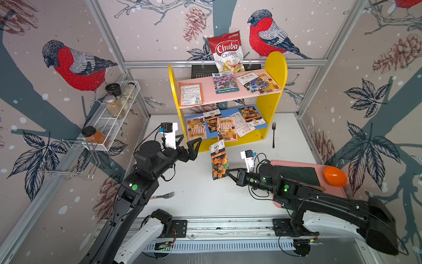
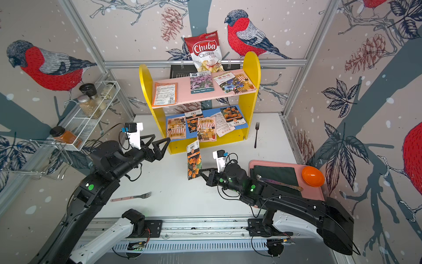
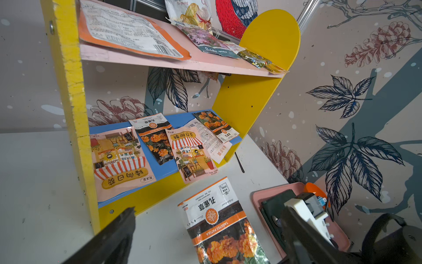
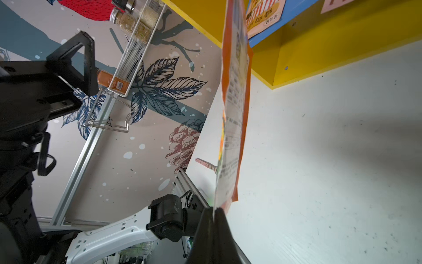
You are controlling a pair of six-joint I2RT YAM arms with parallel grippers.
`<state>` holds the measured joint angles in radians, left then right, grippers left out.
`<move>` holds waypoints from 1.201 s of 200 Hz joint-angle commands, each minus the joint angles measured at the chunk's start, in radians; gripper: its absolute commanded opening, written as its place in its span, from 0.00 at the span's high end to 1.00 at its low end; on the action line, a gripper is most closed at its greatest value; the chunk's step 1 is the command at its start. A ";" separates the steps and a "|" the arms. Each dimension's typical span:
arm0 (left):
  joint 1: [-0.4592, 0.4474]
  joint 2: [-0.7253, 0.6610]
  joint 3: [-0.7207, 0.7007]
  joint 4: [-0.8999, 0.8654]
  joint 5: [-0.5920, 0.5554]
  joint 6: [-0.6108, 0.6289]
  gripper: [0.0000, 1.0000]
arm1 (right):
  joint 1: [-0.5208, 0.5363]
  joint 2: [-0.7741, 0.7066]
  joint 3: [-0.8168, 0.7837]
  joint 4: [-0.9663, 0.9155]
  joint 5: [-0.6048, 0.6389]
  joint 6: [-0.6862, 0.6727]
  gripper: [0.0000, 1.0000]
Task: Take the seed bag off the shelf
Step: Place the seed packet at the center of the board.
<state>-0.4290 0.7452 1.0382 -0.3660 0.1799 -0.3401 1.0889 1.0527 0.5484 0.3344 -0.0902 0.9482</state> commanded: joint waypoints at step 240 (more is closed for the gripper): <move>0.003 -0.125 -0.130 -0.031 -0.026 -0.005 0.01 | 0.025 0.800 0.240 0.463 -0.033 0.272 1.00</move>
<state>-0.4290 0.6212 0.9157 -0.4305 0.1539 -0.3580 1.1133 1.8378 0.7788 0.7959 -0.1131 1.2037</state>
